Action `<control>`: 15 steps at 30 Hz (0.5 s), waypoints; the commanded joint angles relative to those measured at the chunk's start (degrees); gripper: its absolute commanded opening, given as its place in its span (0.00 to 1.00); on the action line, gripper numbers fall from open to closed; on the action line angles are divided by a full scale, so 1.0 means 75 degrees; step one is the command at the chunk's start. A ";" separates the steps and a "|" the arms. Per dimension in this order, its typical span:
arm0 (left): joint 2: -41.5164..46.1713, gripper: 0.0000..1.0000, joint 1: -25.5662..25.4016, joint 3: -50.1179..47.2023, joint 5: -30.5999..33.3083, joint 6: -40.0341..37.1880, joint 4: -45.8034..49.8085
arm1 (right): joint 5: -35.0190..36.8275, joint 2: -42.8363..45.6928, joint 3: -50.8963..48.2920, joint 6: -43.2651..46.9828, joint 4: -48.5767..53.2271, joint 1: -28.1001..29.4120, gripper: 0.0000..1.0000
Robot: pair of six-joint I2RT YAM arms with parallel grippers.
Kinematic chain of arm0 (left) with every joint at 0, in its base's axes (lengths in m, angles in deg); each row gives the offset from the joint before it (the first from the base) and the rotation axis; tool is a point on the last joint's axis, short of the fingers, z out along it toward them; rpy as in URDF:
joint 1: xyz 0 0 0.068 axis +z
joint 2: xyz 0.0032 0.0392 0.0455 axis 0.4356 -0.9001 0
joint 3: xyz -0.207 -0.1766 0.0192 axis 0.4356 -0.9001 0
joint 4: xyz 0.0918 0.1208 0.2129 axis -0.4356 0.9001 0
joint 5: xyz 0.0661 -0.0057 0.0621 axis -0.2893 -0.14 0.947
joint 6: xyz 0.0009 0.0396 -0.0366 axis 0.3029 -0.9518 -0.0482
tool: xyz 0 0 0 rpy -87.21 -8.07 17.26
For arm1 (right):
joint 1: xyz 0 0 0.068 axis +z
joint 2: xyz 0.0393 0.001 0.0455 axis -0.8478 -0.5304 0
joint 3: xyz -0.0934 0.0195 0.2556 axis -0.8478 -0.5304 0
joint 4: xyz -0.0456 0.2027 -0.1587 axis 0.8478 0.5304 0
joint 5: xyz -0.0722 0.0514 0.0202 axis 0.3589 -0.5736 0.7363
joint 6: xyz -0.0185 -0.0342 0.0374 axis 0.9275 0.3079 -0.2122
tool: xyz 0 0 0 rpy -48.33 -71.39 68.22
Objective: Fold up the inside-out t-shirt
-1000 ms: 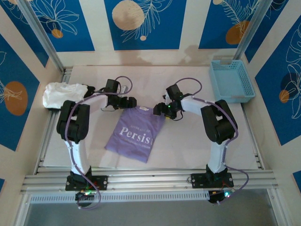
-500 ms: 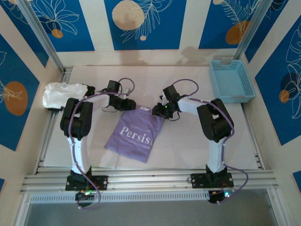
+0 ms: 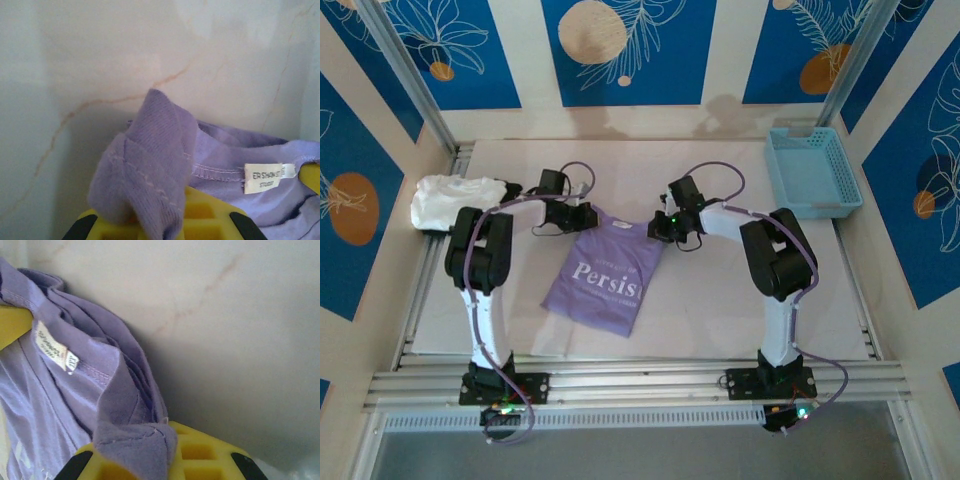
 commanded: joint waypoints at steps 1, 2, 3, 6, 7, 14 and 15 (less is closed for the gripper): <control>0.0464 0.00 0.0191 -0.0141 -0.0294 0.0516 -0.0957 | -0.0015 0.0295 0.0346 0.0350 -0.0156 -0.0158 0.00; 0.0496 0.00 0.0194 -0.0125 -0.0305 0.0584 -0.1075 | -0.0044 0.0308 0.0450 0.0409 -0.0157 -0.0198 0.00; 0.0521 0.00 0.0199 -0.0080 -0.0316 0.0674 -0.1204 | -0.0053 0.0311 0.0641 0.0511 -0.0087 -0.0255 0.00; 0.0561 0.00 0.0193 0.0262 -0.0279 0.0895 -0.1504 | -0.0082 0.0267 0.1367 0.0888 0.0182 -0.0490 0.00; 0.0579 0.00 0.0199 0.0492 -0.0234 0.0922 -0.1529 | -0.0104 0.0255 0.1711 0.1033 0.0304 -0.0593 0.00; 0.0821 0.00 0.0201 0.2293 0.0179 0.1114 -0.1683 | -0.0276 0.0247 0.4399 0.2038 0.1318 -0.1153 0.00; 0.0940 0.00 0.0202 0.2334 0.0191 0.1182 -0.1857 | -0.0319 0.0291 0.4638 0.2210 0.1413 -0.1164 0.00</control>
